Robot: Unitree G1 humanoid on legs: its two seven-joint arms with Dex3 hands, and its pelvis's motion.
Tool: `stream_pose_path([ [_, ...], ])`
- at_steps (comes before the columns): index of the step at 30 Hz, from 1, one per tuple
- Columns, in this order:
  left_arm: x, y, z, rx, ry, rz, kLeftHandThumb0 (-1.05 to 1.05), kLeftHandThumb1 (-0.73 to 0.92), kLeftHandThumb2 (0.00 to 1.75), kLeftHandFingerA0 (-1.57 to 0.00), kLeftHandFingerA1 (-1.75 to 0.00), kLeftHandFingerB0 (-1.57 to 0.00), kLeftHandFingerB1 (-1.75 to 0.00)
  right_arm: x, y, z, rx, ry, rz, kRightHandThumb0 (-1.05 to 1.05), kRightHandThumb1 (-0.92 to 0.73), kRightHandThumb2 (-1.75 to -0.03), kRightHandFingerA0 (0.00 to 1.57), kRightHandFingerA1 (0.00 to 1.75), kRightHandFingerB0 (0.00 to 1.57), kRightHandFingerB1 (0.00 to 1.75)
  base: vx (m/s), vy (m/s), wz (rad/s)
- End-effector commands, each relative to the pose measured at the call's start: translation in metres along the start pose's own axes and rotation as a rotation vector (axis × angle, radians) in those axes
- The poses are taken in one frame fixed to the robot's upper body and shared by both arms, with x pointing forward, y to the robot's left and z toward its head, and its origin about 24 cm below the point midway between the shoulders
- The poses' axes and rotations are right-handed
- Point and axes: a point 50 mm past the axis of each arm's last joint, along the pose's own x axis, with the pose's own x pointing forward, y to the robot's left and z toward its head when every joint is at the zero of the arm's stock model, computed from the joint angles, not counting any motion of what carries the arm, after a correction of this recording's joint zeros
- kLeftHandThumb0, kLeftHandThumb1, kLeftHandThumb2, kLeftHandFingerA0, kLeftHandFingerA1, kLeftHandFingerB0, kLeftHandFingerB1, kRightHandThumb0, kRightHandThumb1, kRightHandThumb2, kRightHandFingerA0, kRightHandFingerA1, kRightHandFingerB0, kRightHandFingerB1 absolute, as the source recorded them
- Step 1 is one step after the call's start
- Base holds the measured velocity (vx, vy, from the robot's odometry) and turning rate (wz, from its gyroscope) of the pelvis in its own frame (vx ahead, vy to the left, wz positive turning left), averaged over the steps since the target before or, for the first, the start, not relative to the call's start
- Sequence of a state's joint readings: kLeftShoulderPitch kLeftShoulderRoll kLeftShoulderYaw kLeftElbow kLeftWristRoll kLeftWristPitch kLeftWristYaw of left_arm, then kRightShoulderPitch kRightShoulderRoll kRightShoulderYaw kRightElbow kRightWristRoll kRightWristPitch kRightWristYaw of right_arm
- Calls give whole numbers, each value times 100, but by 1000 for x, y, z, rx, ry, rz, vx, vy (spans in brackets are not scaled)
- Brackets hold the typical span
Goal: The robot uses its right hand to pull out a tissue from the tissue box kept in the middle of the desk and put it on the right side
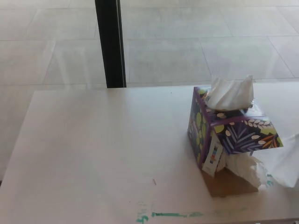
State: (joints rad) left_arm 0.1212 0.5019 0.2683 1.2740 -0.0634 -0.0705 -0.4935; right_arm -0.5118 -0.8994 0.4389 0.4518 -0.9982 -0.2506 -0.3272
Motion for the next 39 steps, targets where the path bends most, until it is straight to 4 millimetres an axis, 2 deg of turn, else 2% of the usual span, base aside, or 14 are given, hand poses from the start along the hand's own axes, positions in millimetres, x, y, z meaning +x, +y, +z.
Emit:
stream_pose_path([
  [1,-4,8,4,2,-19,14,-87,85,66,-53,-49,-50,-42,-6,25,9,-107,52,302,-41,-64,-63,79,151,72,47,0,0,0],
  [2,-4,8,4,-3,-21,11,-87,85,66,-53,-49,-50,-42,-7,27,9,-99,65,322,-41,-64,-63,79,151,72,47,0,0,0],
  [3,-4,8,3,3,-18,13,-87,85,66,-54,-47,-50,-41,-8,29,6,-128,84,443,-47,-55,-94,73,99,52,58,0,0,0],
  [5,-3,7,2,0,-15,11,-86,85,66,-54,-48,-49,-41,-10,29,3,-240,128,582,-53,-58,-57,33,96,31,32,0,0,0],
  [6,-4,7,2,-7,-18,17,-86,85,66,-56,-47,-50,-41,-11,26,-1,-314,134,678,-78,-37,-74,0,2,5,26,0,0,0],
  [11,-4,8,2,-16,-17,21,-85,85,66,-56,-49,-52,-42,-15,27,-15,32,254,652,-27,-50,-87,0,0,6,14,0,0,0],
  [12,-4,8,2,-12,-22,12,-85,85,66,-55,-48,-50,-42,-15,21,-16,-183,210,727,-91,-53,-87,0,0,0,12,0,0,0],
  [14,-4,7,2,4,-21,19,-86,86,66,-57,-48,-51,-42,-14,14,-14,-276,153,731,-105,-53,-101,0,0,0,3,0,0,0],
  [15,-4,7,2,0,-21,19,-86,85,66,-57,-49,-51,-42,-14,11,-14,-259,149,729,-105,-69,-63,0,0,0,0,0,0,0],
  [17,-4,7,2,3,-25,15,-93,70,82,-54,-54,-48,-47,-13,7,-14,-236,151,723,-99,-52,-86,0,14,0,0,0,0,0],
  [18,-4,8,2,-8,-24,14,-93,70,82,-54,-54,-49,-47,-11,4,-13,-216,167,706,-47,-60,-58,0,0,0,0,0,0,0],
  [23,-4,7,1,-6,-21,15,-85,85,66,-57,-50,-51,-43,-6,-20,-24,-213,166,578,-35,-68,-59,0,0,0,0,0,0,0],
  [35,-7,11,-2,-14,-14,20,-88,84,66,-54,-52,-54,-46,-45,-114,-101,-18,482,514,-75,-44,-86,0,4,0,0,0,0,0],
  [39,-8,13,-2,15,-7,25,-88,85,66,-55,-51,-51,-43,-72,-126,-124,41,583,548,-85,-46,-55,0,0,0,0,0,0,0],
])
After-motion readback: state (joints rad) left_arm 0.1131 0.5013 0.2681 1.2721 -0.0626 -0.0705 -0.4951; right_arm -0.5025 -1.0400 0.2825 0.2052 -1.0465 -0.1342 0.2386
